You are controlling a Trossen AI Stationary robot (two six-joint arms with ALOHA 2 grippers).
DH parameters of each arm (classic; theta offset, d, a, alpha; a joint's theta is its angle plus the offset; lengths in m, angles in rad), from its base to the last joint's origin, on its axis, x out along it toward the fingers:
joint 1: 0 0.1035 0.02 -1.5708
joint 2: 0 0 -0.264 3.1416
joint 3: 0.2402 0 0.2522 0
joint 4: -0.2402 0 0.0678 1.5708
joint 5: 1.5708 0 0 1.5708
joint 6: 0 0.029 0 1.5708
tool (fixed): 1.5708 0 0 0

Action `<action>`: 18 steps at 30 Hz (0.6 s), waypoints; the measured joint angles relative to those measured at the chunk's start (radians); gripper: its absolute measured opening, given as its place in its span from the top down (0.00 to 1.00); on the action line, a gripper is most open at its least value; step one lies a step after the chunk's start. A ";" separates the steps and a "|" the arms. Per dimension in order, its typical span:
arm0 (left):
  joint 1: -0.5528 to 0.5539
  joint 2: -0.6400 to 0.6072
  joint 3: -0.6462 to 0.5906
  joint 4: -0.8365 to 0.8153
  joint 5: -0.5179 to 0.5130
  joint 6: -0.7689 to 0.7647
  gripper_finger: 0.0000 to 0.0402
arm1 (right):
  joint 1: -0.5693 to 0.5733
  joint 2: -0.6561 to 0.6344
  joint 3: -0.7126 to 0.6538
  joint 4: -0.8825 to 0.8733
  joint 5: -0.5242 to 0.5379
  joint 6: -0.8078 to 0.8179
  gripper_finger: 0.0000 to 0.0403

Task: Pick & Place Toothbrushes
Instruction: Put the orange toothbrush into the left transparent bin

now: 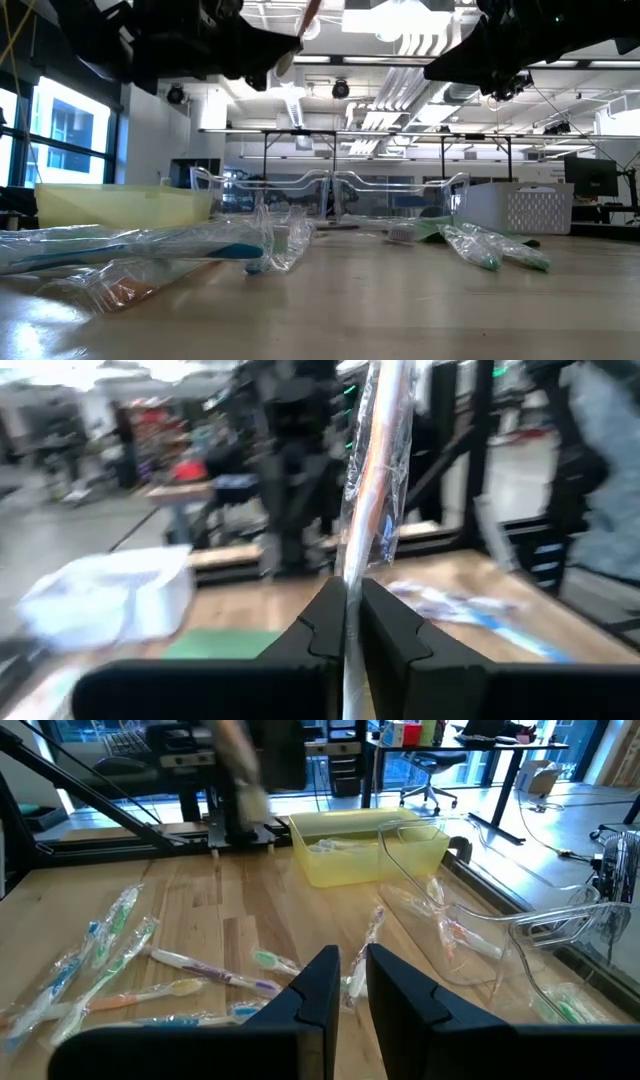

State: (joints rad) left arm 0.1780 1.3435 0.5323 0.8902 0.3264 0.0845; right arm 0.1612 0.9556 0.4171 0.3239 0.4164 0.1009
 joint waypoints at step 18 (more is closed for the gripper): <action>0.348 -0.178 0.001 -0.419 -0.192 0.121 0.97 | 0.000 0.000 0.000 0.000 0.000 0.000 0.89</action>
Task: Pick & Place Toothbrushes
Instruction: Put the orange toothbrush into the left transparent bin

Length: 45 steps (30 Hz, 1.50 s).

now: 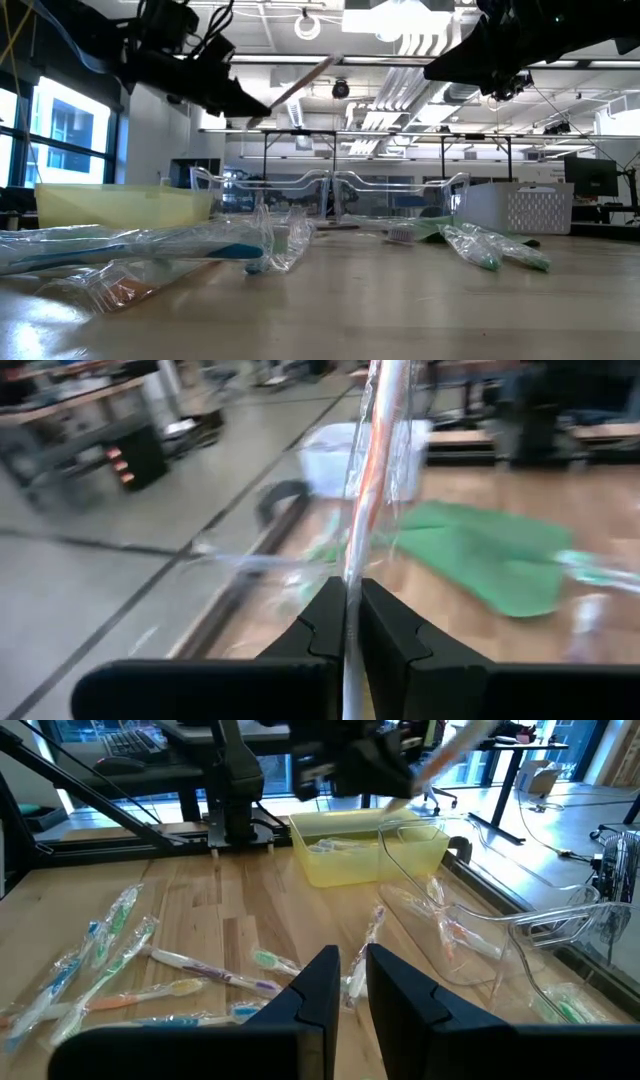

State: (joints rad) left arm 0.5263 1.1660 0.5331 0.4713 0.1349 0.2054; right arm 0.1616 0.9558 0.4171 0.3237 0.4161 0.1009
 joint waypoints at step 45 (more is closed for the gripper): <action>0.174 0.398 0.420 -0.787 -0.180 0.095 0.97 | 0.000 0.000 0.000 -0.023 0.000 0.000 0.89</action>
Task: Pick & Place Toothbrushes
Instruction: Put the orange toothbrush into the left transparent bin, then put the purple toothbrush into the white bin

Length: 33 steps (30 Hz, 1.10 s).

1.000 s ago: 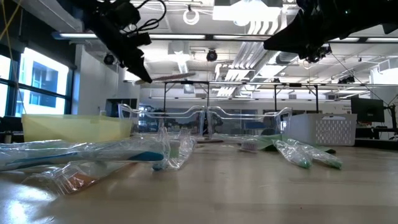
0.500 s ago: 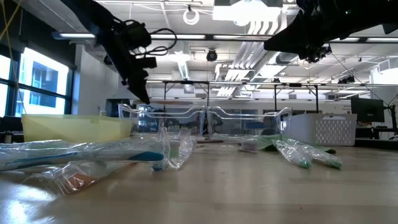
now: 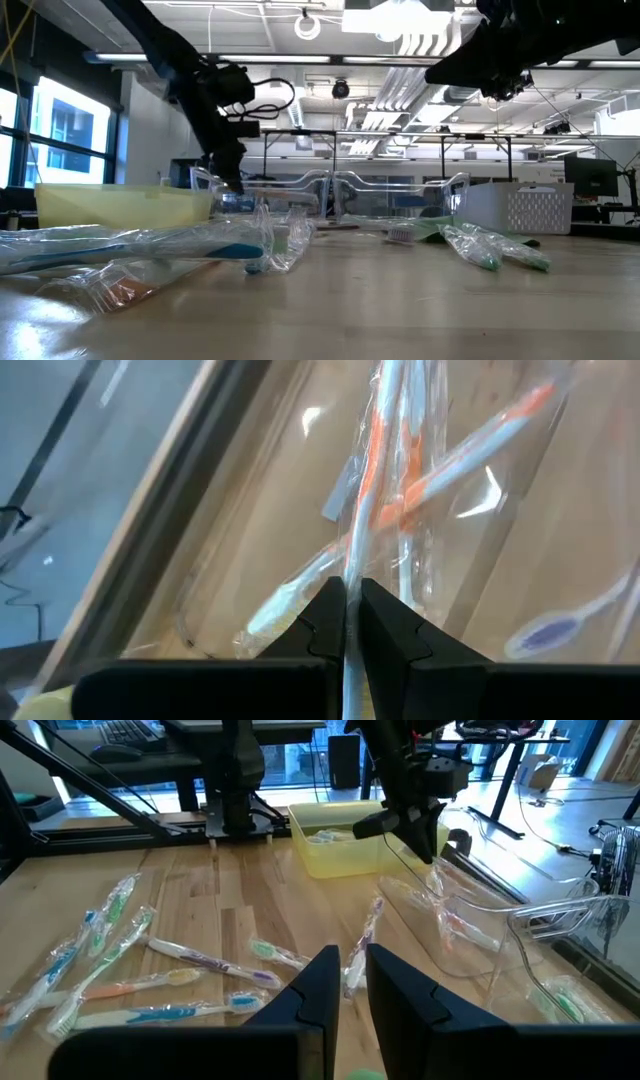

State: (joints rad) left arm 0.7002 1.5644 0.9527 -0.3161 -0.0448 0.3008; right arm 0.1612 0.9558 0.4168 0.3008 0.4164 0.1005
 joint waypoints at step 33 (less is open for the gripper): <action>0.000 0.024 0.000 0.038 0.000 0.000 0.77 | 0.000 0.000 0.000 0.001 0.000 0.000 0.89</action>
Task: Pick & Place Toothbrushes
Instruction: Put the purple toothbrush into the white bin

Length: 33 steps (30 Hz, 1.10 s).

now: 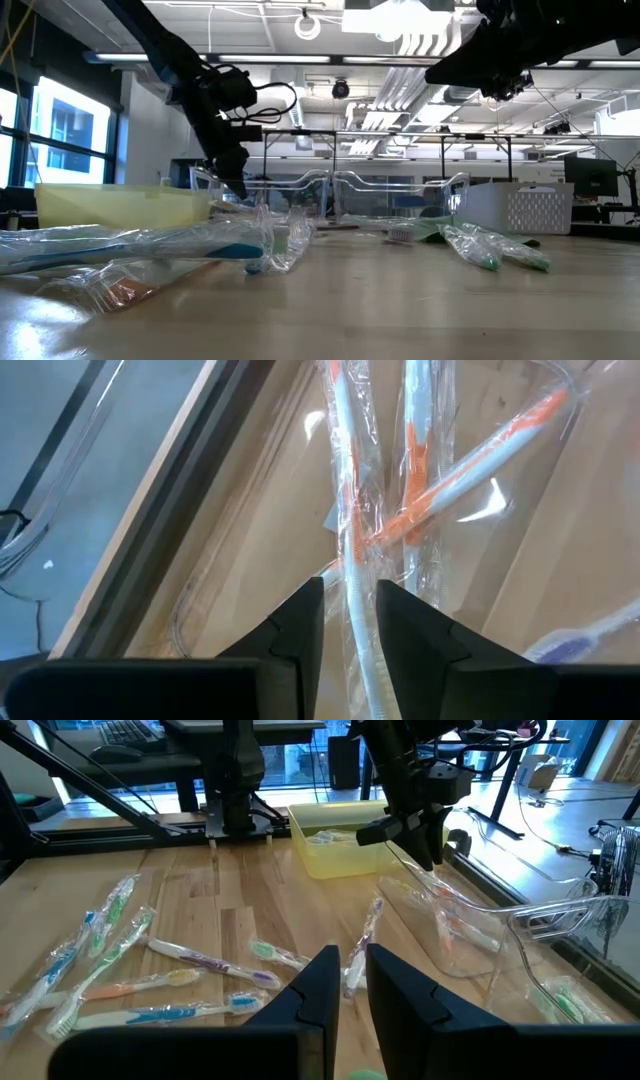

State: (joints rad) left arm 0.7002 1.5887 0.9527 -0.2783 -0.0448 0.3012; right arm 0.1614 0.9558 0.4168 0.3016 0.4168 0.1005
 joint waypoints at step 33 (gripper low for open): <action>-0.060 -0.005 0.168 0.057 0.184 -0.018 0.77 | 0.000 0.000 0.000 0.000 0.000 -0.019 0.89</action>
State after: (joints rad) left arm 0.6398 1.5833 1.1210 -0.2212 0.1394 0.2834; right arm 0.1616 0.9558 0.4168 0.3019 0.4168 0.0818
